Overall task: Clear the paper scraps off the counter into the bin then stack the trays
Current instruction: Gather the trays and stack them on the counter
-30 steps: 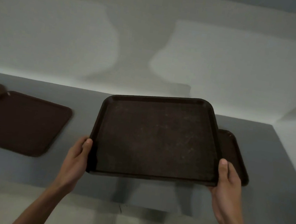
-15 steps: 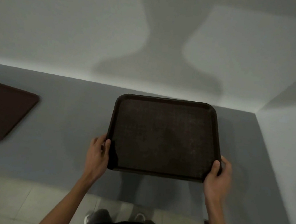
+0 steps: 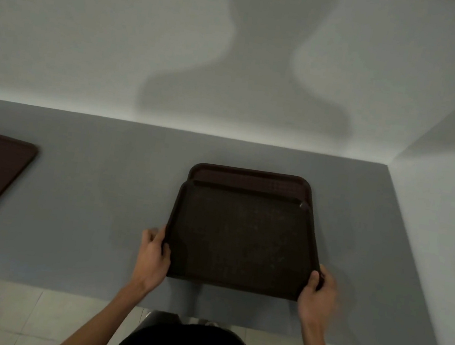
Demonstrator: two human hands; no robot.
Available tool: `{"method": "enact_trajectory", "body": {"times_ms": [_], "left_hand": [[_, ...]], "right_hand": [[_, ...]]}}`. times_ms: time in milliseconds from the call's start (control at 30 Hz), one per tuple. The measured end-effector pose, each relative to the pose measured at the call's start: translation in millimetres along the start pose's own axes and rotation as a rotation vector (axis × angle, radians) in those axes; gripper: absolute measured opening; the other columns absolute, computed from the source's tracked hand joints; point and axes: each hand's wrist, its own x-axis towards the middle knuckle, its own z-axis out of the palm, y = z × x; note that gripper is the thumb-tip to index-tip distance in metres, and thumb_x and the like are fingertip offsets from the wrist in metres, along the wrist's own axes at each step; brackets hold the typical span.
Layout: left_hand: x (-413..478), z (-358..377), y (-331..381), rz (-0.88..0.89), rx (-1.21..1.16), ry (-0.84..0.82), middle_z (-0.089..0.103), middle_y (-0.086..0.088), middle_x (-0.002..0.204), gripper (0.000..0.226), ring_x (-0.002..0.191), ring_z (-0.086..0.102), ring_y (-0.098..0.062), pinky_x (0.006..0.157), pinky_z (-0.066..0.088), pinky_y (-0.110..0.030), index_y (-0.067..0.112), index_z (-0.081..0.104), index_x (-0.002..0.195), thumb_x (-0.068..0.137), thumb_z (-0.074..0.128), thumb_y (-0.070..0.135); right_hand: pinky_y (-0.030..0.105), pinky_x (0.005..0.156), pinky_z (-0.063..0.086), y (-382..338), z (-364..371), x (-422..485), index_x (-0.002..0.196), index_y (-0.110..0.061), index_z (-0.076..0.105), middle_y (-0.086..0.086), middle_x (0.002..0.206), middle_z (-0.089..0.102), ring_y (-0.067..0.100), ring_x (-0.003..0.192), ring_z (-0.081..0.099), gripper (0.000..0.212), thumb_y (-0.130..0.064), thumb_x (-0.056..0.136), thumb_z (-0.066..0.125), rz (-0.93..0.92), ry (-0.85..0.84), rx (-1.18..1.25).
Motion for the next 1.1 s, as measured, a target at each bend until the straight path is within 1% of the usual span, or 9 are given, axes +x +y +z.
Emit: {"method": "enact_trajectory", "body": {"times_ms": [167,233,400,567,667,867,933,1000,1100], "left_hand": [[24.0,22.7,7.1,-0.083,-0.025,-0.026,0.047,-0.010,0.129,0.049,0.119,0.054,-0.030,0.104,0.035,-0.020,0.006,0.052,0.146,0.098,0.050,-0.005],[31.9,30.6,11.0,-0.106,-0.033,-0.051,0.049,-0.014,0.140,0.049,0.127,0.054,-0.031,0.109,0.036,-0.024,0.006,0.050,0.148,0.100,0.052,-0.002],[44.8,38.0,23.8,-0.131,-0.033,0.005,0.054,-0.016,0.142,0.051,0.124,0.058,-0.034,0.110,0.044,-0.039,0.010,0.048,0.150,0.100,0.052,0.001],[58.7,33.8,8.9,-0.109,-0.011,0.039,0.066,-0.010,0.131,0.058,0.110,0.068,-0.033,0.095,0.057,-0.046,0.026,0.049,0.149,0.097,0.053,0.000],[60.3,31.2,7.6,-0.081,0.006,0.052,0.067,-0.011,0.131,0.059,0.105,0.070,-0.032,0.094,0.058,-0.043,0.021,0.053,0.148,0.095,0.057,-0.004],[58.4,28.1,4.1,-0.121,-0.056,-0.041,0.069,-0.006,0.124,0.065,0.104,0.071,-0.026,0.098,0.058,-0.042,0.021,0.053,0.149,0.091,0.065,-0.006],[53.1,23.9,6.5,-0.145,-0.066,-0.096,0.067,0.005,0.118,0.068,0.107,0.069,-0.018,0.100,0.055,-0.032,0.023,0.051,0.150,0.090,0.068,-0.004],[47.6,20.1,5.7,-0.115,-0.023,-0.145,0.065,0.009,0.118,0.071,0.106,0.067,-0.013,0.096,0.051,-0.021,0.024,0.049,0.151,0.088,0.065,-0.005],[47.9,19.1,-0.3,-0.095,0.034,-0.129,0.071,0.001,0.123,0.072,0.106,0.072,-0.021,0.097,0.052,-0.023,0.022,0.051,0.151,0.085,0.061,-0.007]], "right_hand": [[0.047,0.101,0.048,-14.3,3.4,27.9,0.137,0.002,0.061,0.026,0.131,0.065,0.044,0.118,0.063,0.033,-0.014,0.110,0.049,-0.017,0.009,0.027],[0.049,0.096,0.050,-19.2,5.6,40.3,0.137,0.001,0.060,0.029,0.127,0.067,0.047,0.112,0.065,0.040,-0.025,0.111,0.045,-0.056,0.042,0.019],[0.052,0.096,0.051,-17.5,24.3,66.4,0.141,-0.005,0.058,0.027,0.127,0.068,0.048,0.111,0.067,0.058,-0.043,0.105,0.033,-0.121,0.042,-0.017],[0.045,0.087,0.052,-25.7,39.4,60.9,0.139,-0.005,0.056,0.024,0.118,0.070,0.042,0.100,0.068,0.036,-0.024,0.113,0.042,-0.118,0.030,-0.022],[0.046,0.085,0.053,-15.4,47.1,57.7,0.136,-0.005,0.055,0.024,0.114,0.069,0.043,0.096,0.068,0.030,-0.018,0.112,0.043,-0.135,0.020,-0.028],[0.038,0.087,0.047,-14.0,30.9,57.5,0.146,0.001,0.051,0.020,0.113,0.066,0.037,0.093,0.065,0.039,0.004,0.107,0.046,-0.172,-0.086,-0.088],[0.038,0.093,0.048,-14.9,23.9,53.3,0.158,-0.006,0.038,0.015,0.120,0.061,0.032,0.098,0.060,0.061,0.012,0.101,0.048,-0.223,-0.162,-0.109],[0.045,0.109,0.048,-7.5,23.7,52.5,0.165,-0.009,0.026,0.020,0.147,0.052,0.040,0.120,0.060,0.078,0.015,0.095,0.053,-0.288,-0.206,-0.186],[0.048,0.121,0.039,6.2,27.3,56.4,0.166,-0.006,0.020,0.019,0.169,0.027,0.043,0.142,0.048,0.088,0.018,0.090,0.056,-0.368,-0.278,-0.312]]}}
